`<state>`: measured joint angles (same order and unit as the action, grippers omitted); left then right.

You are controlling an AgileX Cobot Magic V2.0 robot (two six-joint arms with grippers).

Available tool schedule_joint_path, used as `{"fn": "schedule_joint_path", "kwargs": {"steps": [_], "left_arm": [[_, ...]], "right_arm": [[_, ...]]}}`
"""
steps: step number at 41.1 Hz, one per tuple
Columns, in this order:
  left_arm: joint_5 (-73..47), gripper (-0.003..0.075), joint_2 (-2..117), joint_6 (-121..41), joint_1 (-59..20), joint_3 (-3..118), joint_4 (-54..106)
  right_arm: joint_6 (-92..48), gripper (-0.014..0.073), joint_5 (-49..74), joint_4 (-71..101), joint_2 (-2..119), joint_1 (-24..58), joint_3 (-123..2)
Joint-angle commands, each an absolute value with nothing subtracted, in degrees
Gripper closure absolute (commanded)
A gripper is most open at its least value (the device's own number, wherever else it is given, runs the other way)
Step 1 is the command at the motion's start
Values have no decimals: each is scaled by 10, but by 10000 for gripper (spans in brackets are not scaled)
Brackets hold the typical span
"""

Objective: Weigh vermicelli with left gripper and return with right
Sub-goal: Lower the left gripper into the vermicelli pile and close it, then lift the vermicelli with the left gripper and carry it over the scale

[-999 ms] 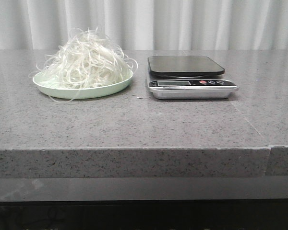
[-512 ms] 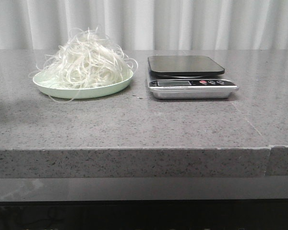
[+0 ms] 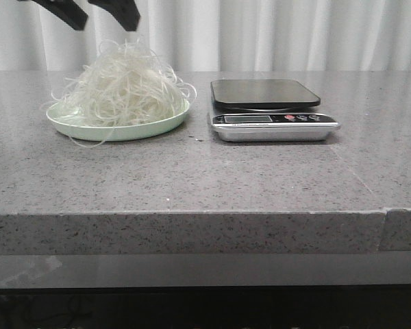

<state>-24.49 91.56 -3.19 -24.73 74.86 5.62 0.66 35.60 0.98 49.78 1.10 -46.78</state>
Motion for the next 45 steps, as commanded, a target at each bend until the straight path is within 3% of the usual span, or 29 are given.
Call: {"fn": "schedule_joint_path", "kwargs": {"steps": [1, 16, 34, 45], "left_arm": [[-195, 174, 929, -32, -252, 786, 62], [-206, 184, 989, -32, -253, 799, 62], [-230, 561, 991, -32, -256, 806, 60], [-322, 579, 991, -32, -257, 893, 60]], "right_arm": [[0, 88, 322, 7, 496, 9, -484], [0, 88, 322, 7, 496, 9, -484], [0, 88, 322, 7, 496, 9, -484], [0, 88, 322, 7, 496, 9, -484]]}}
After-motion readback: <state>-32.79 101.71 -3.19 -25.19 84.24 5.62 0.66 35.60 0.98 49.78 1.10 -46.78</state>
